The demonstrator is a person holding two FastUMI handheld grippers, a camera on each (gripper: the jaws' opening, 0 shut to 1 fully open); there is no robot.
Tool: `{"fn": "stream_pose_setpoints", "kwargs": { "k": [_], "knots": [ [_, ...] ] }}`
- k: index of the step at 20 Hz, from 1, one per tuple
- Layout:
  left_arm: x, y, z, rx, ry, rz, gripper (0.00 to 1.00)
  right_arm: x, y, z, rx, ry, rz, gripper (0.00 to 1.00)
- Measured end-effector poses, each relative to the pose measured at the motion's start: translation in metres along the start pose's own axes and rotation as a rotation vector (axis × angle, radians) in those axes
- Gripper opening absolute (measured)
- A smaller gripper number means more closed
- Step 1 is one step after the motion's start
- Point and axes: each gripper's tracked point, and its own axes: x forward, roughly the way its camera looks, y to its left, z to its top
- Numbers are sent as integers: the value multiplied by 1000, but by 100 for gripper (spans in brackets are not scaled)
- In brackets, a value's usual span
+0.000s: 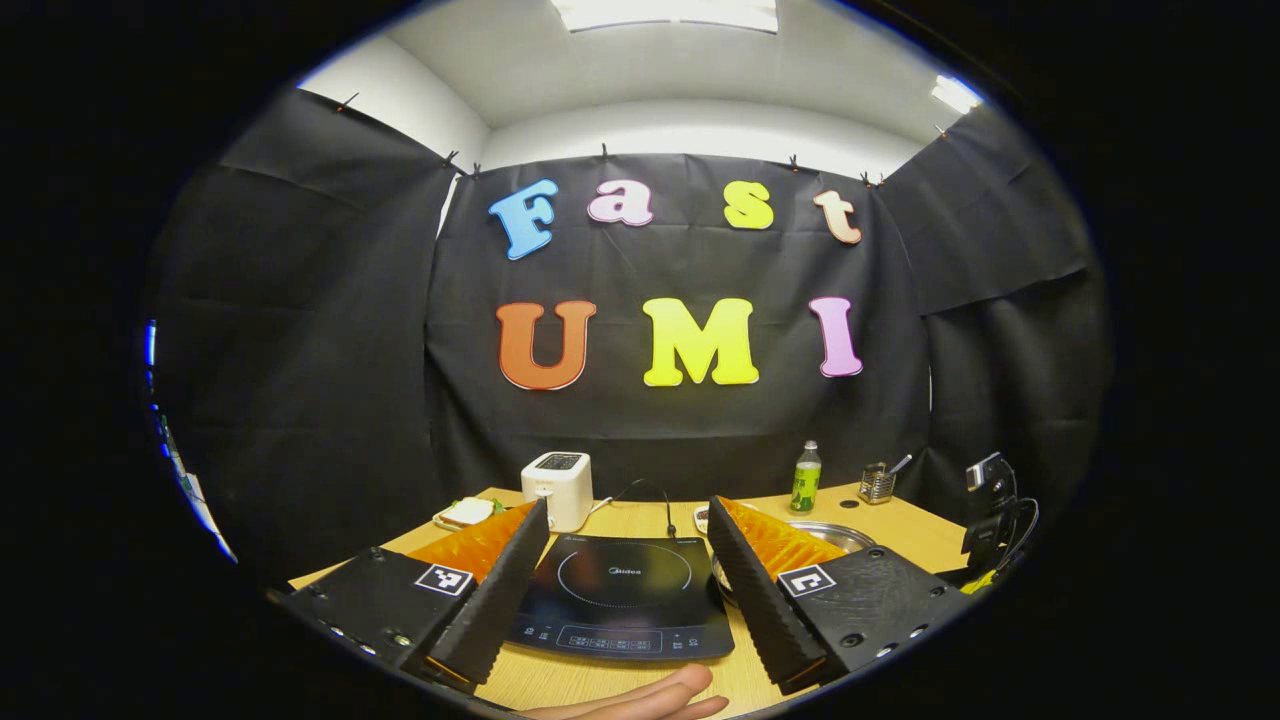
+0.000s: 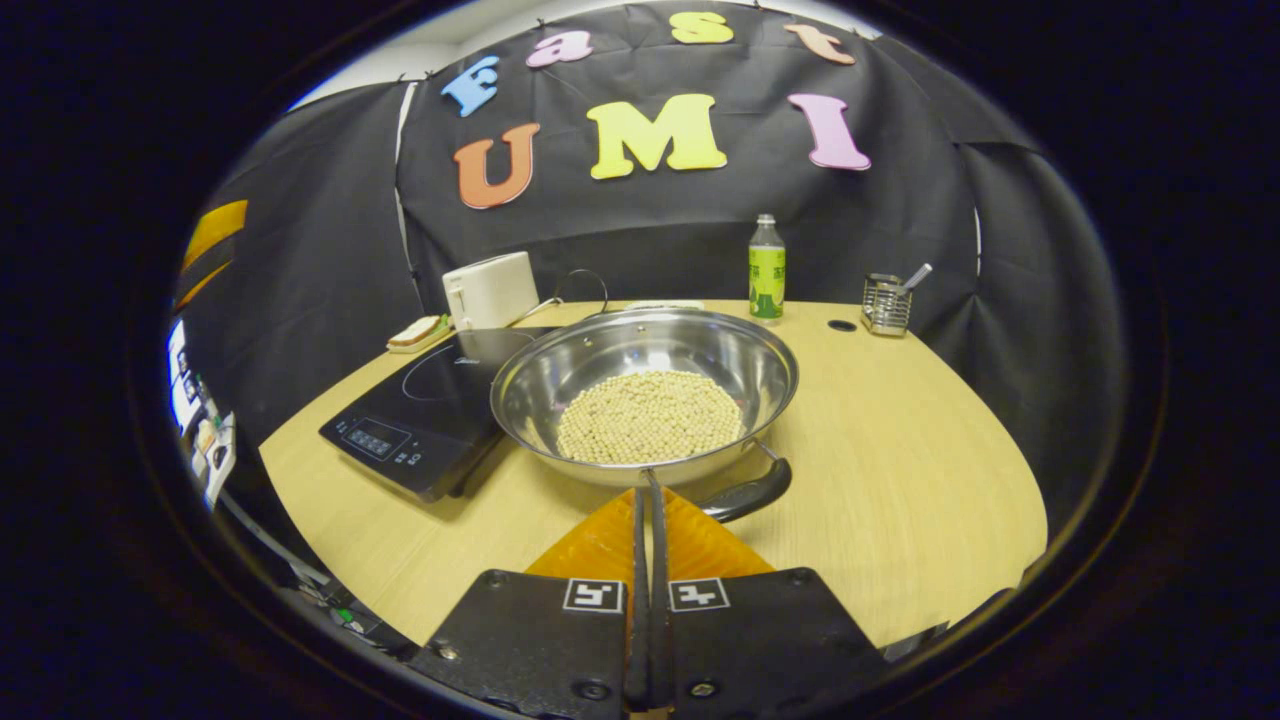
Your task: First push the handle of the pot to place it horizontally, then grasp the pot with both hands and set it on the induction cooktop.
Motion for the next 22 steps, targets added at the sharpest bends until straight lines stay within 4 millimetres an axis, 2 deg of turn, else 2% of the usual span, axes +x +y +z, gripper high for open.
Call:
{"fn": "stream_pose_setpoints", "kwargs": {
  "k": [5,6,11,12,13,17,18,19,20,22],
  "knots": [
    [3,2,-7,-22,20,-3,95,2,-15,5,2,-3,-43,4],
    [3,2,-9,-24,23,-5,95,2,-17,6,-1,-3,-53,0],
    [5,4,-11,-8,29,-2,95,0,-38,18,-2,-32,-116,4],
    [5,3,-12,-10,29,-6,95,1,-40,18,-4,-32,-122,0],
    [7,2,-12,-13,30,-8,95,0,-40,18,3,-29,-119,4],
    [9,1,-16,-7,34,-11,95,-1,-25,13,3,-16,-77,4],
    [10,0,-17,-7,36,-13,95,1,-28,12,3,-12,-82,1],
    [11,-1,-18,-7,39,-16,95,1,-29,12,8,-12,-76,4],
    [11,-1,-20,-6,42,-18,95,2,-30,10,12,-7,-80,1],
    [10,-1,-21,-1,42,-19,95,3,-36,7,13,-3,-93,4]
  ]
}}
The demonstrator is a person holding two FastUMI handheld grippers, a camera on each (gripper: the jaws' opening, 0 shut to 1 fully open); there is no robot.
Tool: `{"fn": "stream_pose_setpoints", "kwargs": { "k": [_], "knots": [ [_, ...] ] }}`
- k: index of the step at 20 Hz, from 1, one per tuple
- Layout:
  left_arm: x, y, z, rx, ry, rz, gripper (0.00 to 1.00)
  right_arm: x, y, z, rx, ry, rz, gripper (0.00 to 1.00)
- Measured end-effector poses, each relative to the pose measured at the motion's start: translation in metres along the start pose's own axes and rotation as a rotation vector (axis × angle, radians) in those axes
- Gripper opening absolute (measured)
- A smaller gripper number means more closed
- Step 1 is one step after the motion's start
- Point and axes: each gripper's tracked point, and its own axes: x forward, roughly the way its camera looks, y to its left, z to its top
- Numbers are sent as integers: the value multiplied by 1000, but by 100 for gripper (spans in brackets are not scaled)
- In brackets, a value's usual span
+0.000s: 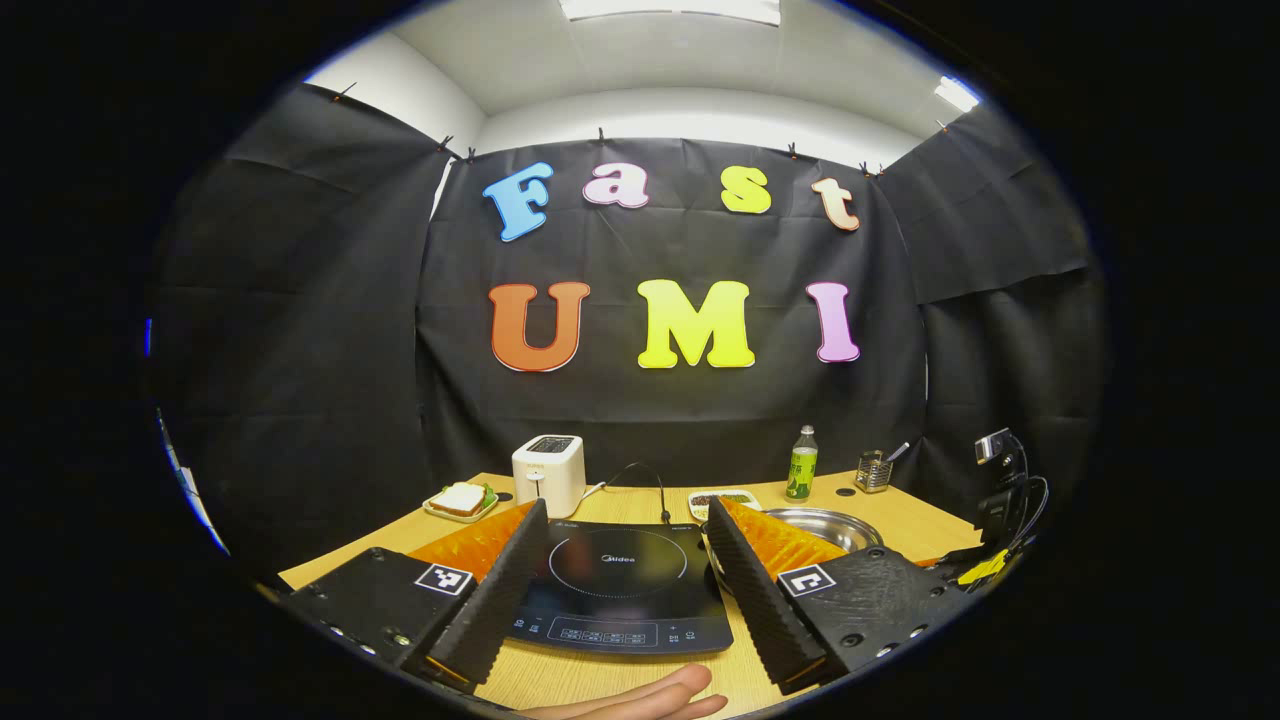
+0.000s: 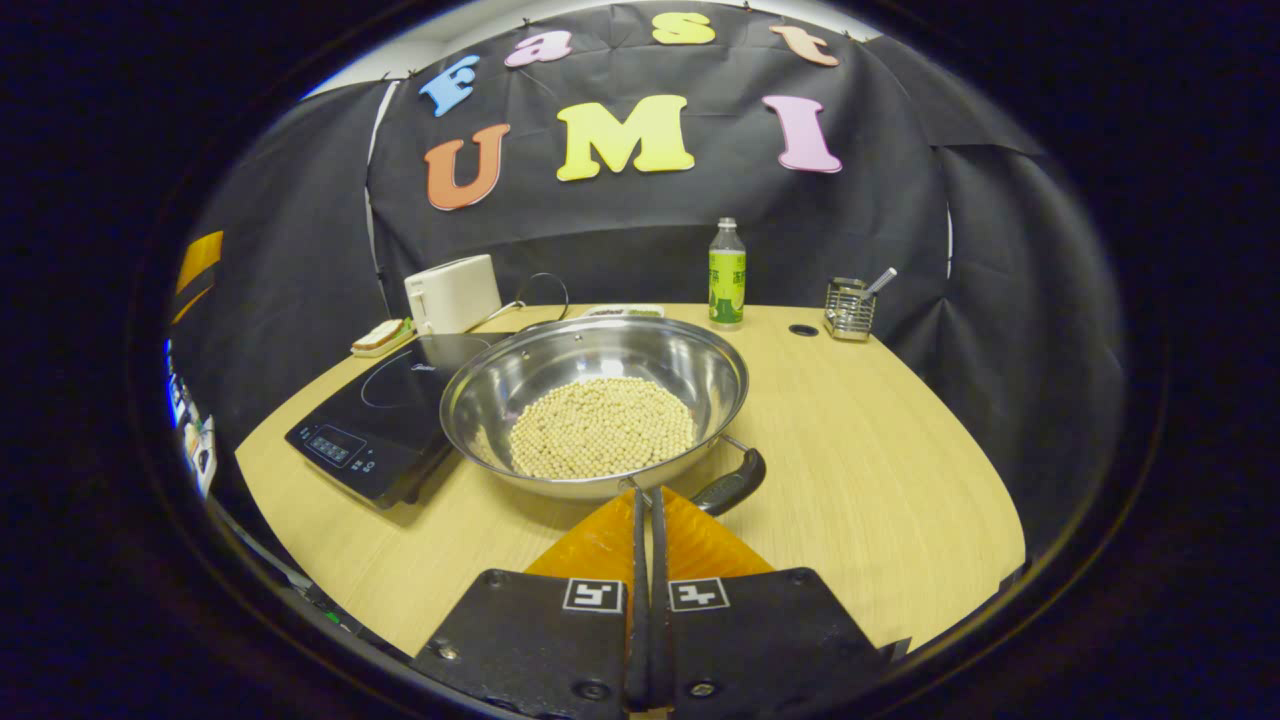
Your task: First push the handle of the pot to place it horizontally, then grasp the pot with both hands and set it on the induction cooktop.
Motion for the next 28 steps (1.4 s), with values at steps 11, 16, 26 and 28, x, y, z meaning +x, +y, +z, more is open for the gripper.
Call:
{"fn": "stream_pose_setpoints", "kwargs": {
  "k": [11,16,26,28],
  "knots": [
    [14,-5,-13,0,19,-9,95,16,-27,9,29,-8,-46,4],
    [34,-6,-12,-22,27,-8,95,26,-44,17,56,-7,-59,4],
    [77,-21,-7,-63,52,-49,95,52,-71,34,29,23,-98,4],
    [86,-24,-4,-58,53,-48,95,55,-72,37,35,32,-91,1]
  ]
}}
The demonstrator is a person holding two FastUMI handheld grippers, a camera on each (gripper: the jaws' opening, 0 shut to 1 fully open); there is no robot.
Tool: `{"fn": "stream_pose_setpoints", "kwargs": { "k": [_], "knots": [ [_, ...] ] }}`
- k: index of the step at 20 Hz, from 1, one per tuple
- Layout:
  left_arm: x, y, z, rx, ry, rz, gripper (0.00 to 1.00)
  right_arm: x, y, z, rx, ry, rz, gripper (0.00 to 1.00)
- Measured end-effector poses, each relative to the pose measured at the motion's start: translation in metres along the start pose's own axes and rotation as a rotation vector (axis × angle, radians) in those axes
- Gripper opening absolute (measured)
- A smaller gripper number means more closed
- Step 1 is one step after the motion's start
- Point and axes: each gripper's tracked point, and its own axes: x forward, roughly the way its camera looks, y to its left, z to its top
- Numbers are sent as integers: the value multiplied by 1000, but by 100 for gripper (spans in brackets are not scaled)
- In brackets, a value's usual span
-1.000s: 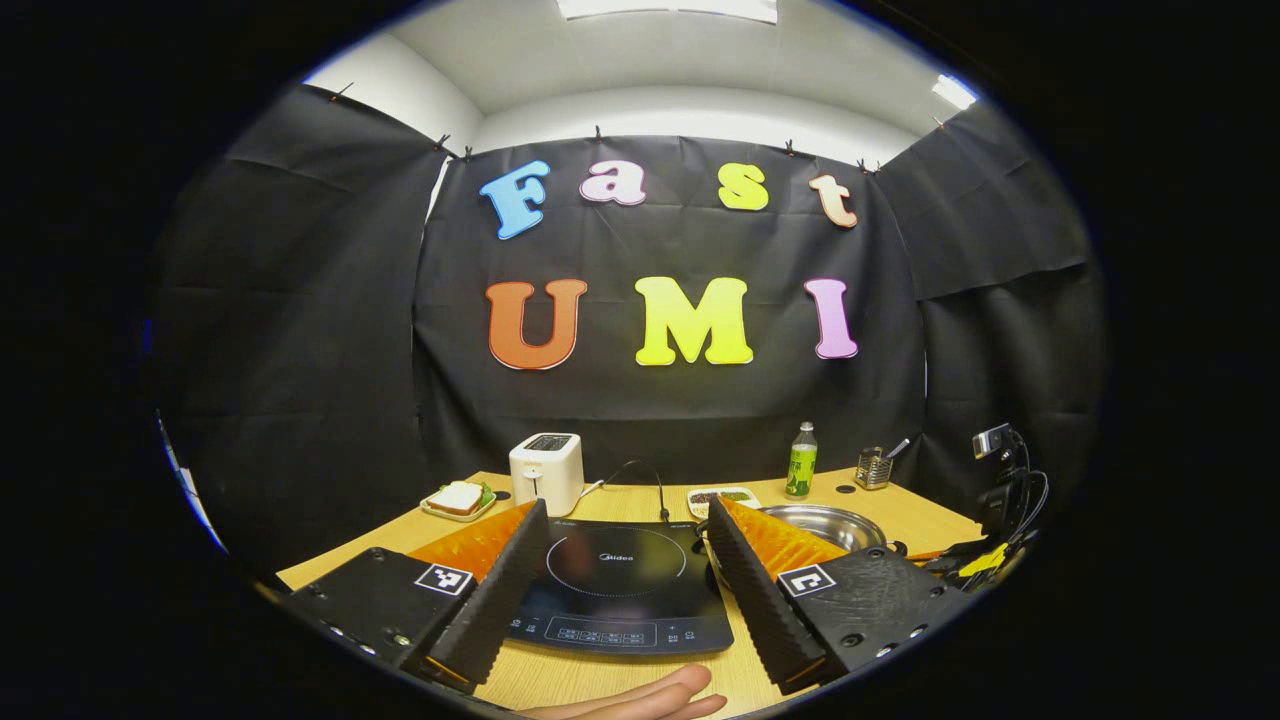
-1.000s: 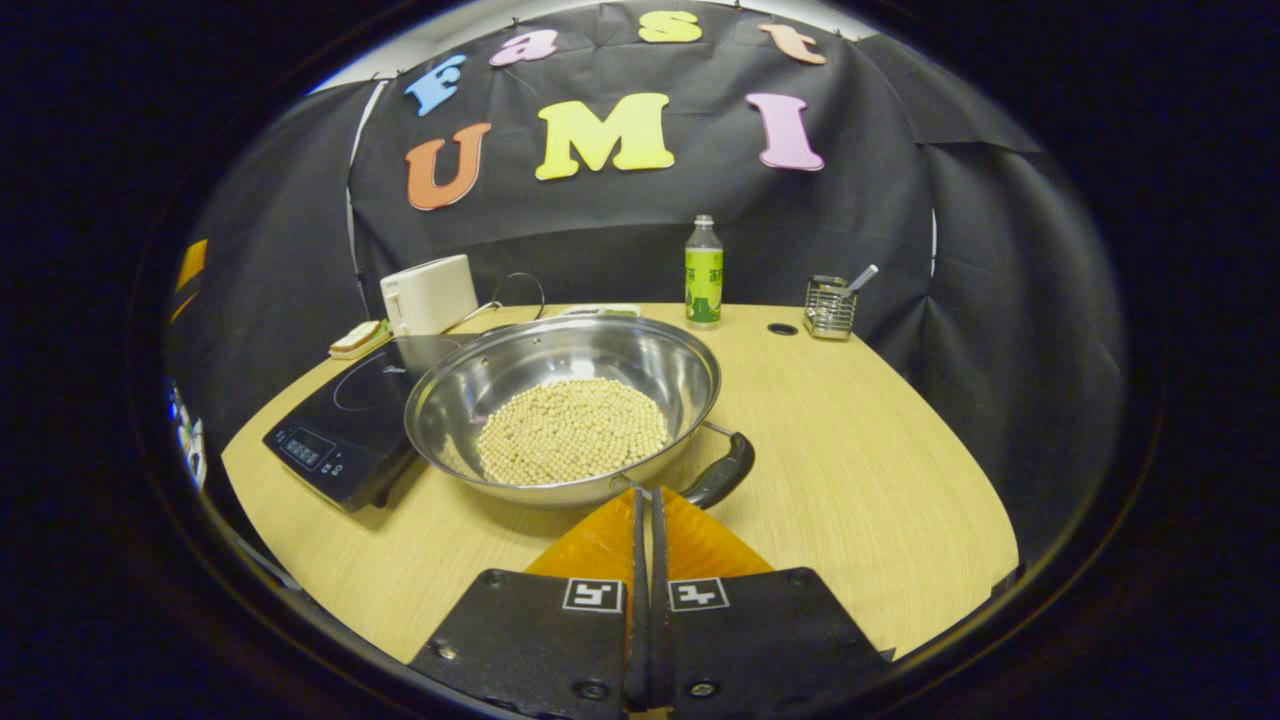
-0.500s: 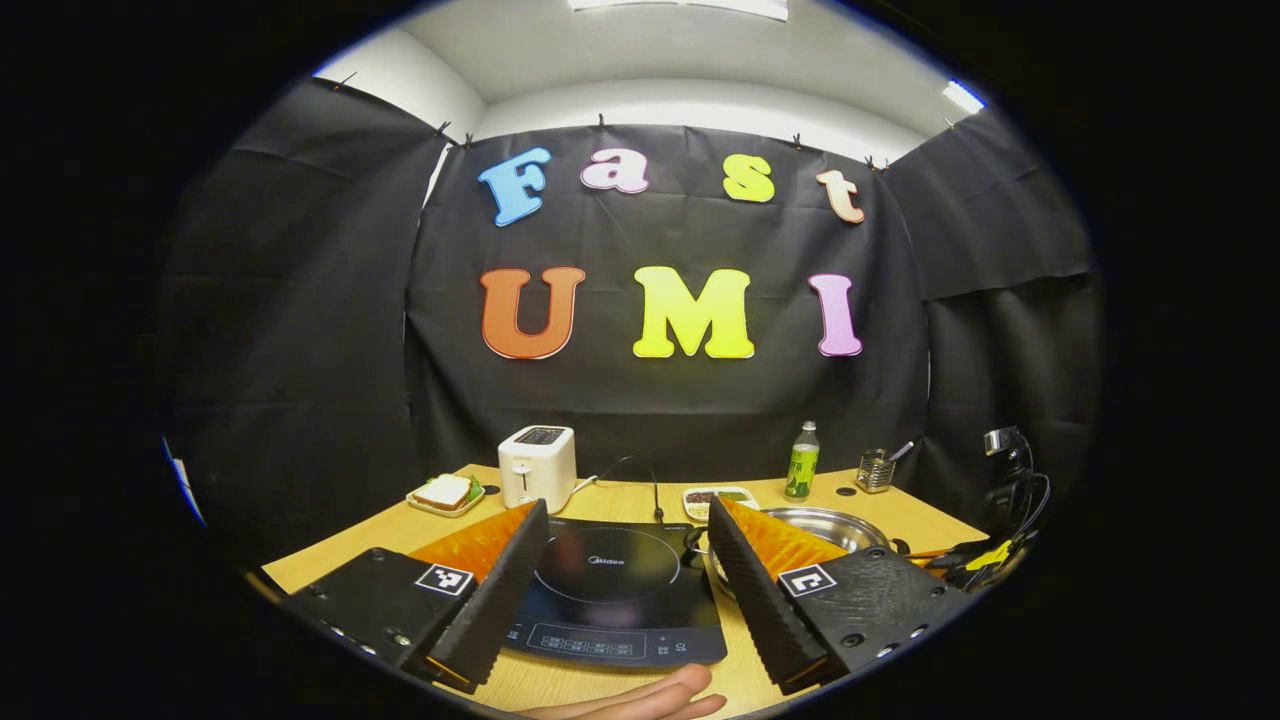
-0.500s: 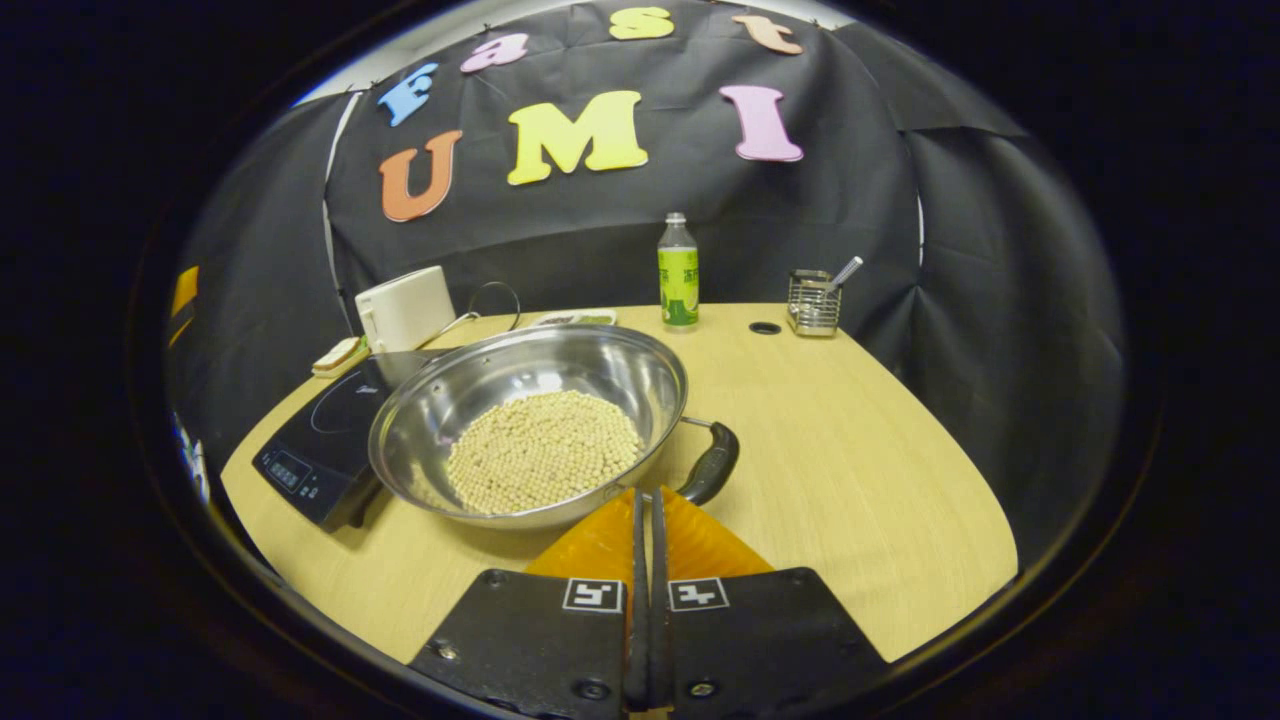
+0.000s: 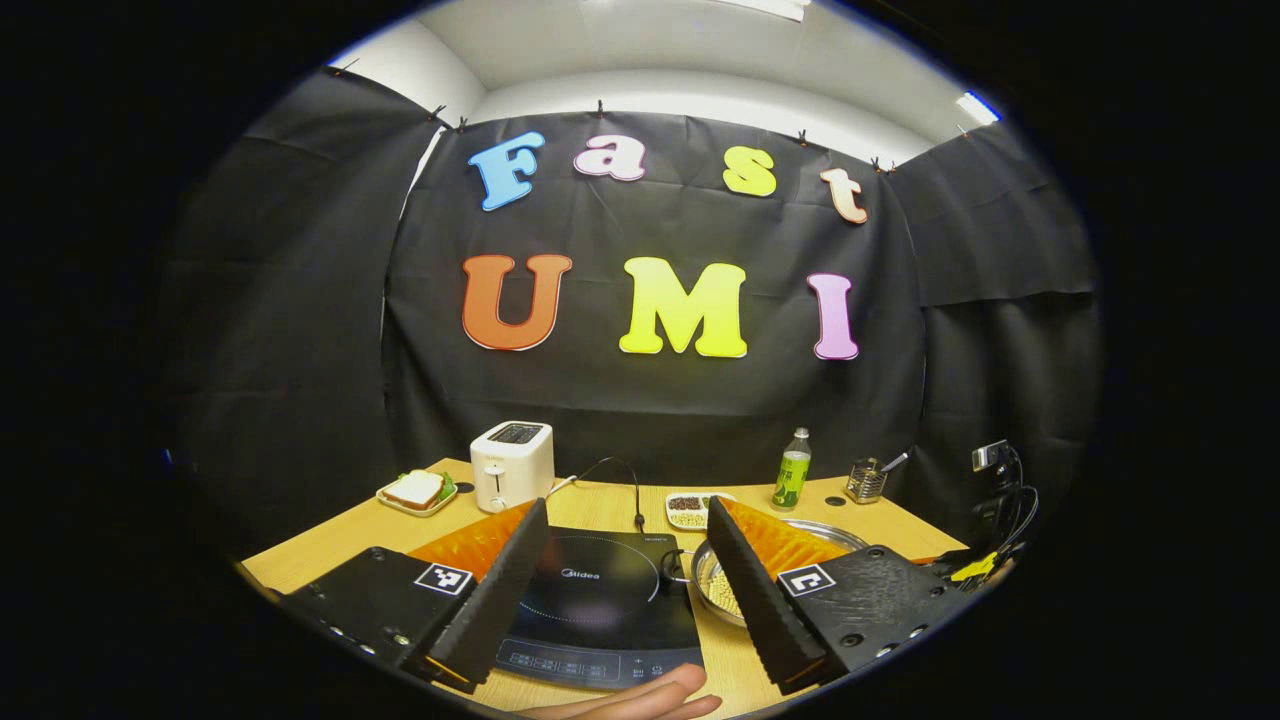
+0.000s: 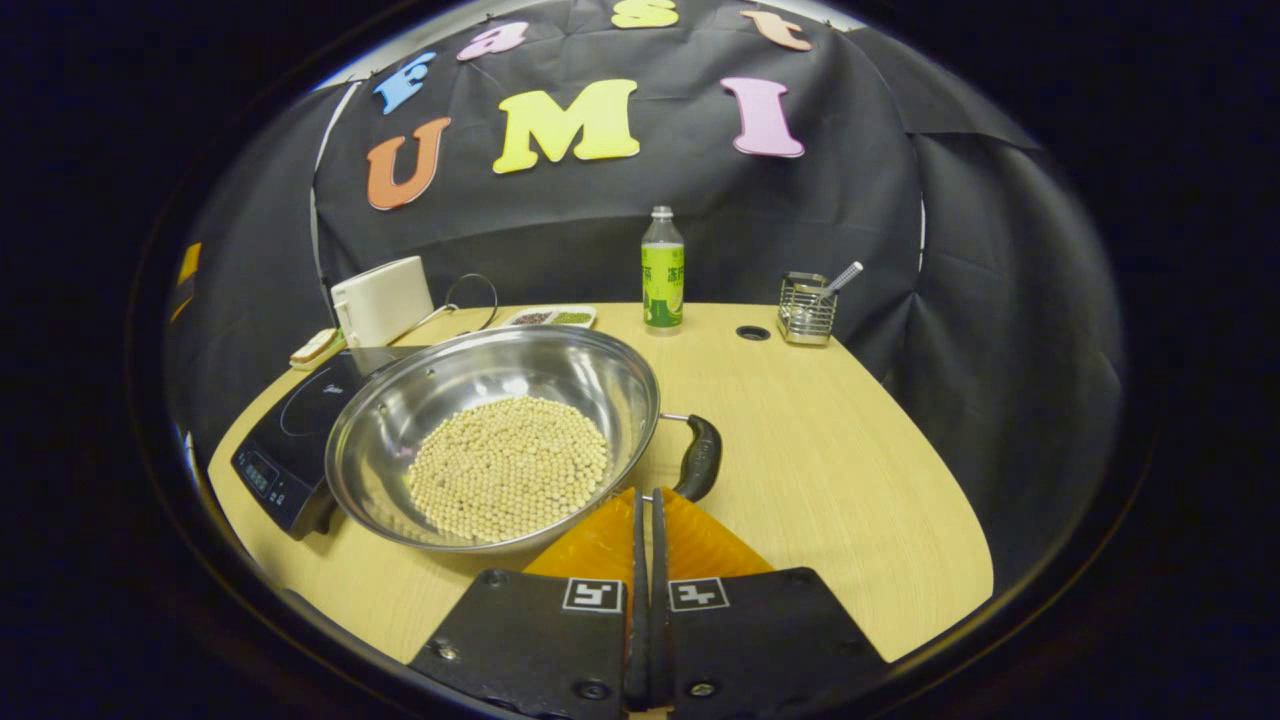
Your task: First push the handle of the pot to place it horizontally, then grasp the pot with both hands and set it on the induction cooktop.
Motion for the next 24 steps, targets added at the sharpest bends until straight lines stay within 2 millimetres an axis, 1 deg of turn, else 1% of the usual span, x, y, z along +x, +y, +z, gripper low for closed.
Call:
{"fn": "stream_pose_setpoints", "kwargs": {
  "k": [1,2,6,10,13,16,17,22,24],
  "knots": [
    [4,-2,3,5,-3,-3,95,2,3,2,4,2,20,4],
    [9,-3,3,9,-1,-3,95,6,4,1,5,14,30,4],
    [26,-9,6,26,12,-6,95,14,-4,5,-13,15,16,4],
    [43,-14,-1,20,39,-6,95,22,-9,8,-13,29,17,4],
    [61,-27,-15,-22,96,-49,95,27,-14,10,-14,40,18,4],
    [78,-30,-26,-30,140,-54,95,29,-18,15,3,56,33,4],
    [84,-34,-30,-35,158,-64,95,29,-18,17,16,59,43,4],
    [107,-49,-65,-24,258,-98,95,26,-19,29,19,55,52,4],
    [114,-55,-81,-13,301,-104,95,25,-18,39,17,33,55,5]
  ]
}}
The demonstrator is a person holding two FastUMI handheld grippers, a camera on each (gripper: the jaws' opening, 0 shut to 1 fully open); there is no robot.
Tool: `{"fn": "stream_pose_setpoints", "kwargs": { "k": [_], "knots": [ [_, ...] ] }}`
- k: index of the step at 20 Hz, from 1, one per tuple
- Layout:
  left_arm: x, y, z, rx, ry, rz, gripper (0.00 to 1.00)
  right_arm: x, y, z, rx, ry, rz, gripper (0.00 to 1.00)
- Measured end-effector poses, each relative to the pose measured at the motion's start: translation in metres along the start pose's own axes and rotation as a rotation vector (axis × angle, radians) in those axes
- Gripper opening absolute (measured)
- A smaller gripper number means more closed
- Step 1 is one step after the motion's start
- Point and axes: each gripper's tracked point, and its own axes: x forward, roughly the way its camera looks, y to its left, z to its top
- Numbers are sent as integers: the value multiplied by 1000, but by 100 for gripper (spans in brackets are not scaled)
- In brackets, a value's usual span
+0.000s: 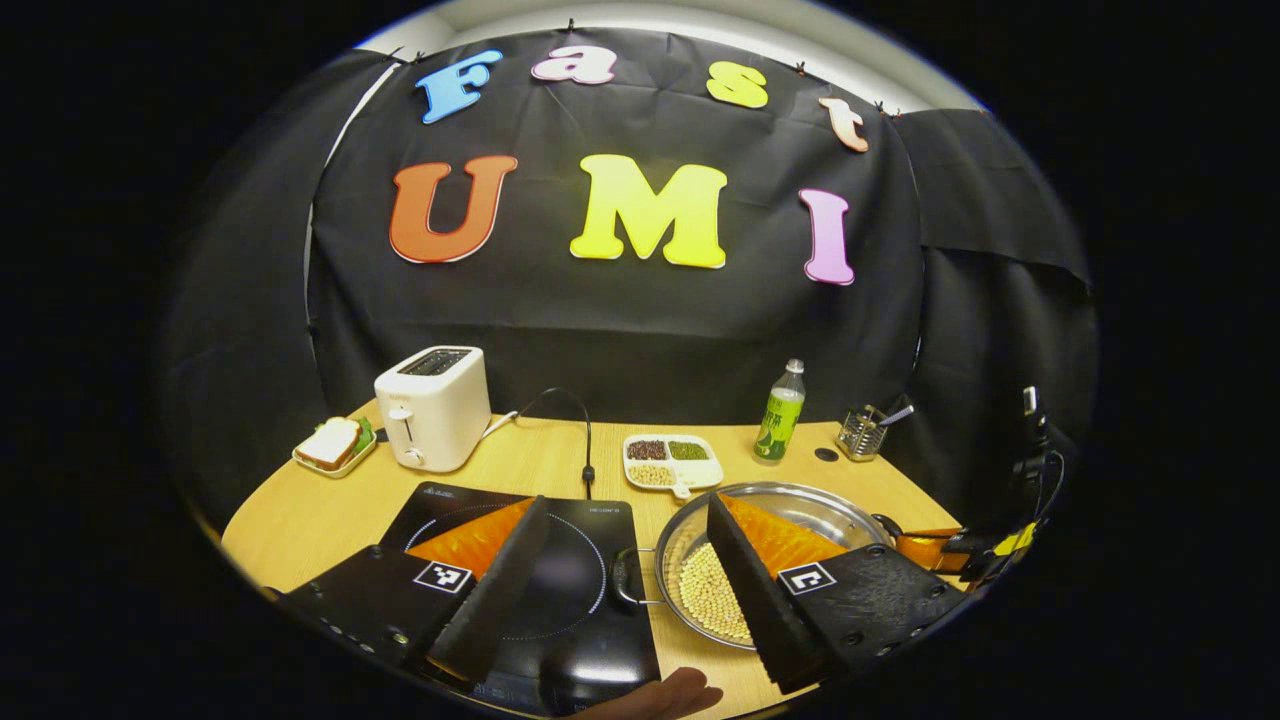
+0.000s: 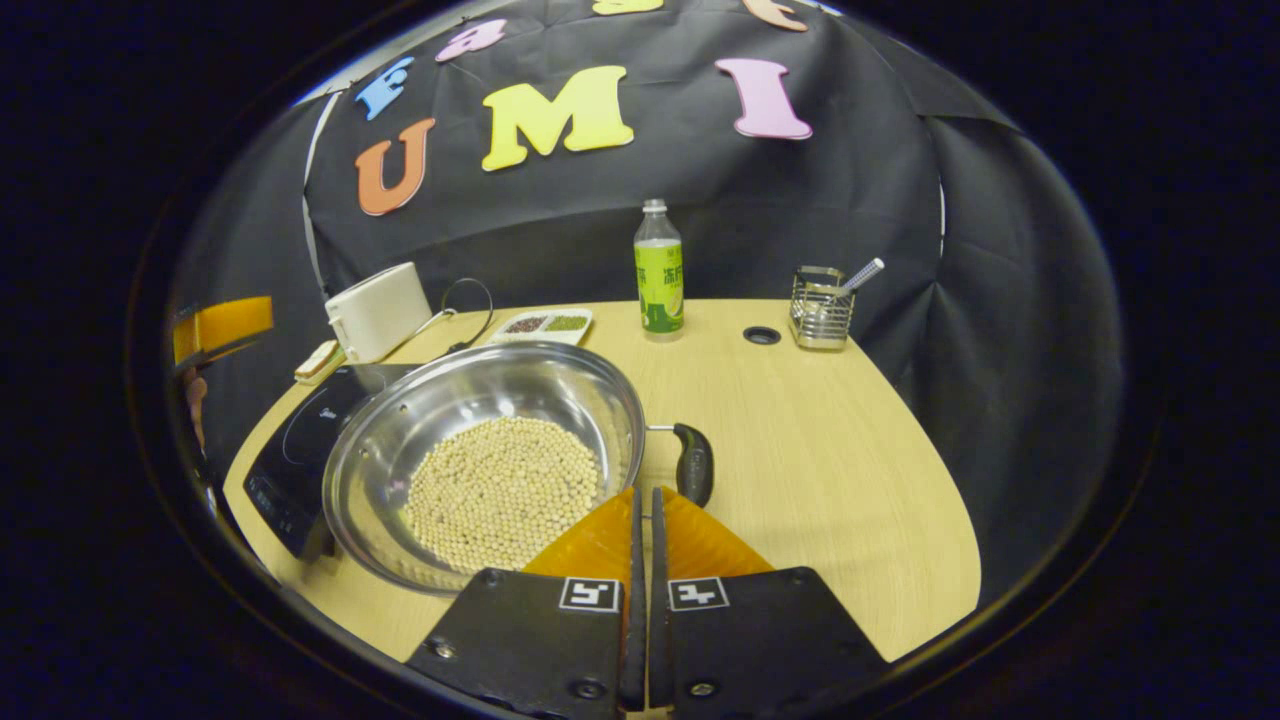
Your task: First push the handle of the pot to place it horizontally, then grasp the pot with both hands and set it on the induction cooktop.
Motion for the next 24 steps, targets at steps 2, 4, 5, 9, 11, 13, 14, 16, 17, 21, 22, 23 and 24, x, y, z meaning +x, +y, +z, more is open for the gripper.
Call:
{"fn": "stream_pose_setpoints", "kwargs": {
  "k": [2,4,5,9,11,13,14,16,17,21,22,23,24],
  "knots": [
    [10,-6,-13,7,41,-6,95,3,-3,8,0,-11,-2,4],
    [20,-10,-25,12,78,-7,95,7,-7,16,13,-22,-4,12],
    [25,-13,-30,14,96,-11,95,11,-8,19,16,-26,-4,16],
    [40,-20,-46,29,146,-25,96,23,-14,25,5,-32,-37,52],
    [44,-19,-50,34,154,-17,96,30,-11,22,9,-25,-22,74],
    [50,-20,-57,26,169,-24,96,39,-16,16,20,-7,-38,81],
    [53,-22,-61,21,179,-35,96,44,-19,13,23,4,-48,80],
    [60,-23,-70,18,209,-43,96,49,-21,11,30,8,-59,81],
    [62,-22,-74,19,222,-47,96,51,-21,10,35,5,-55,81],
    [65,-22,-87,17,276,-48,95,59,-21,10,36,4,-58,81],
    [66,-20,-94,15,309,-34,95,58,-21,9,36,5,-57,82],
    [70,-16,-99,12,330,-28,95,58,-19,9,43,1,-51,81],
    [73,-15,-103,-2,348,-26,82,58,-18,8,44,1,-45,80]
  ]
}}
